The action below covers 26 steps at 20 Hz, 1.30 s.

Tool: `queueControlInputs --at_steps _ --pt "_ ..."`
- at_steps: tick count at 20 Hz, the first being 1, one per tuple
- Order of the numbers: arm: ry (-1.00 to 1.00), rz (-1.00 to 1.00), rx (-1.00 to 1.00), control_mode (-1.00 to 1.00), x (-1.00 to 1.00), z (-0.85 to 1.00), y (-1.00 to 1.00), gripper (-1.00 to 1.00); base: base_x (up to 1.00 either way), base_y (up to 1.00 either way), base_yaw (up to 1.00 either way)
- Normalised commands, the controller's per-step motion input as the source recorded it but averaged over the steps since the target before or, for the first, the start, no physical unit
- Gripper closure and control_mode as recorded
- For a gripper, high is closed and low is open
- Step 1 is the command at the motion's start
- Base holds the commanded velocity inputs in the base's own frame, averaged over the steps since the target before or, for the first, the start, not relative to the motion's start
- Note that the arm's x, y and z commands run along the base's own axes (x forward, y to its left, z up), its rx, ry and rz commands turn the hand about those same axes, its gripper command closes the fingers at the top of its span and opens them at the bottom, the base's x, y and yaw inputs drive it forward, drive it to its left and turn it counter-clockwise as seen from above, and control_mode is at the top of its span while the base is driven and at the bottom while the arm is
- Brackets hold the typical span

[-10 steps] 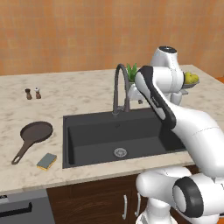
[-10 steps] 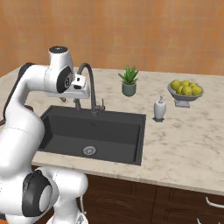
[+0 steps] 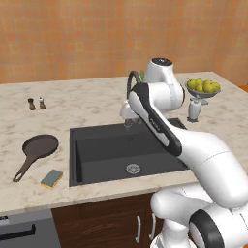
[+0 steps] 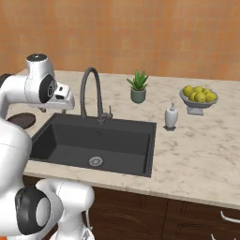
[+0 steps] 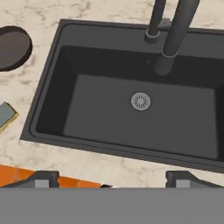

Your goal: Pick the pan and sponge and place them into the sink. Then turn on the water.

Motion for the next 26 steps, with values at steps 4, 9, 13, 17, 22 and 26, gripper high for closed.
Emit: queueControlInputs --at_steps 4,9,13,17,22,26 --pt "0.05 0.0 -0.07 -1.0 -0.01 -0.25 1.0 -1.0 0.0 0.0 0.0" --pt "0.08 0.0 -0.11 -1.0 0.04 -0.39 1.0 -1.0 0.0 0.0 0.0" --pt "0.22 0.0 -0.02 -1.0 0.28 -0.21 1.0 -1.0 0.0 0.0 0.0" --pt "0.2 0.0 0.0 -1.0 0.54 -0.34 1.0 -1.0 0.0 0.0 0.0" --pt "0.08 -0.01 0.0 -1.0 0.59 -0.46 1.0 -1.0 0.0 0.0 0.0" --pt "0.0 -0.02 0.0 -1.0 0.21 -0.21 0.48 -1.0 0.0 0.0 0.0"
